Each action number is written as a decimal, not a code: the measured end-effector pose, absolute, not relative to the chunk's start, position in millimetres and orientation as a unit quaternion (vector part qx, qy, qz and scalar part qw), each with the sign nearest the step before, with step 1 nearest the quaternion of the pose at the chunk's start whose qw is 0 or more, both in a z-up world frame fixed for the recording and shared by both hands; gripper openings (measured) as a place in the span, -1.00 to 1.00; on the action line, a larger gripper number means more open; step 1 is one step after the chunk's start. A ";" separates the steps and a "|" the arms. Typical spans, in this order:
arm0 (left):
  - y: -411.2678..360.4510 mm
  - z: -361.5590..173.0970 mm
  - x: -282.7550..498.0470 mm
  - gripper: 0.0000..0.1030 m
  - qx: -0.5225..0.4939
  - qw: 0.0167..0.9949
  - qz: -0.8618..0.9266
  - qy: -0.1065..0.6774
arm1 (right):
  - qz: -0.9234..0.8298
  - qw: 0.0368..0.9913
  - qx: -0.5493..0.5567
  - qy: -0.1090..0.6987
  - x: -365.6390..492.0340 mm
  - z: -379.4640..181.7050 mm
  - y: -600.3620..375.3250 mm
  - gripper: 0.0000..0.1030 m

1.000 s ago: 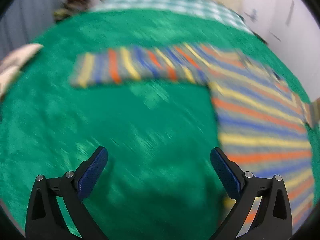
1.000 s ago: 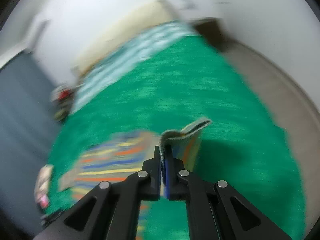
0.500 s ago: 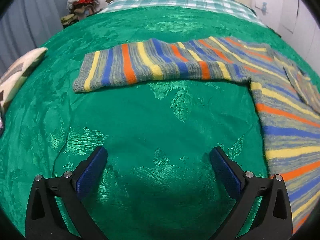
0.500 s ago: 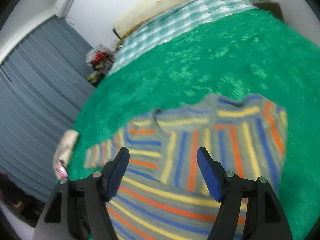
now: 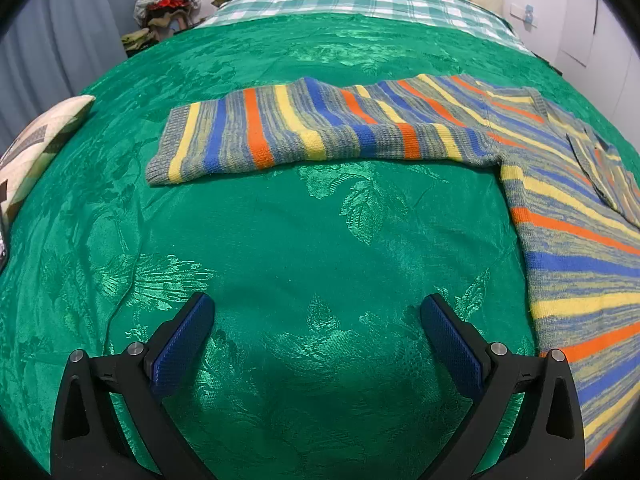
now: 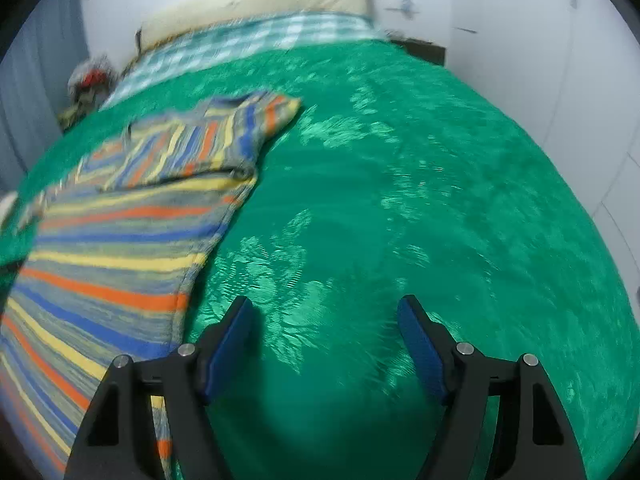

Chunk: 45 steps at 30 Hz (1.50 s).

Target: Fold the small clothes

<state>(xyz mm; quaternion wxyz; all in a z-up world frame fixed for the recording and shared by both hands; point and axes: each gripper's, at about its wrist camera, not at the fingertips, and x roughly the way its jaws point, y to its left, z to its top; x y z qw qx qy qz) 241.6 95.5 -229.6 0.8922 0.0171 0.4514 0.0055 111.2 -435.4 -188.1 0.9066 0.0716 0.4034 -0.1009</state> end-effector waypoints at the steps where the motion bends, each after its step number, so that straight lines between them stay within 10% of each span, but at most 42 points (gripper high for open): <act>1: 95.5 -229.6 241.5 0.99 0.017 0.892 0.006 0.451 | -0.101 0.907 0.071 0.404 111.2 -188.7 -436.1 0.55; 16: 95.7 -229.4 241.3 0.99 0.017 0.892 0.005 0.451 | -0.065 0.912 0.082 0.397 116.3 -200.6 -426.9 0.90; 45: 95.3 -229.3 241.4 0.99 0.017 0.892 0.005 0.452 | -0.070 0.909 0.067 0.407 122.3 -203.5 -419.7 0.96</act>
